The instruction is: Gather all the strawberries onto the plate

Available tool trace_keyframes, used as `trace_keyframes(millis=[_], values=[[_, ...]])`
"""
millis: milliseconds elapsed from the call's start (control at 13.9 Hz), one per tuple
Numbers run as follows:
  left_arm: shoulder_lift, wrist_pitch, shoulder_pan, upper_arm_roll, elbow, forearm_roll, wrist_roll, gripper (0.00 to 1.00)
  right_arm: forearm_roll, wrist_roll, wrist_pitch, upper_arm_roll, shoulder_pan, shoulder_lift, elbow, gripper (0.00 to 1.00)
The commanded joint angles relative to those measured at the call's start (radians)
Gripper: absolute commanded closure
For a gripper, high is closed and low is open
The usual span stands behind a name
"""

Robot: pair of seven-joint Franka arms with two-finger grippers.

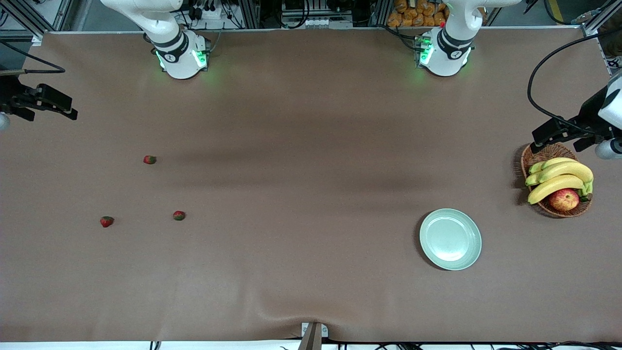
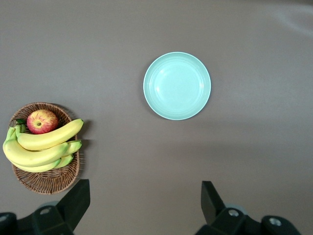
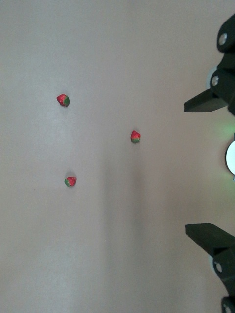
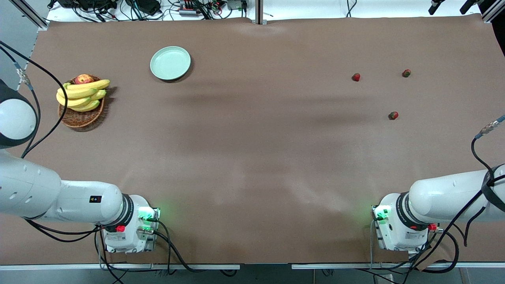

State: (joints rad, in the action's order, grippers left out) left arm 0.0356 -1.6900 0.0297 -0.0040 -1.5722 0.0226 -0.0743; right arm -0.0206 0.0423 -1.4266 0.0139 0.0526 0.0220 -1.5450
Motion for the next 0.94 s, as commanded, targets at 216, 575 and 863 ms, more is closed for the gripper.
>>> trace_keyframes(millis=[216, 575, 863], values=[[0.009, -0.007, 0.004, 0.003, 0.008, -0.013, 0.002, 0.00, -0.007, -0.002, -0.009, 0.006, 0.024, 0.018, -0.027, 0.00], [0.007, 0.001, 0.001, -0.005, 0.009, -0.018, -0.004, 0.00, -0.004, -0.001, -0.009, 0.006, 0.032, 0.018, -0.050, 0.00], [0.007, 0.001, 0.004, -0.007, 0.011, -0.020, 0.008, 0.00, 0.007, -0.002, -0.092, 0.004, 0.036, 0.015, -0.202, 0.00]])
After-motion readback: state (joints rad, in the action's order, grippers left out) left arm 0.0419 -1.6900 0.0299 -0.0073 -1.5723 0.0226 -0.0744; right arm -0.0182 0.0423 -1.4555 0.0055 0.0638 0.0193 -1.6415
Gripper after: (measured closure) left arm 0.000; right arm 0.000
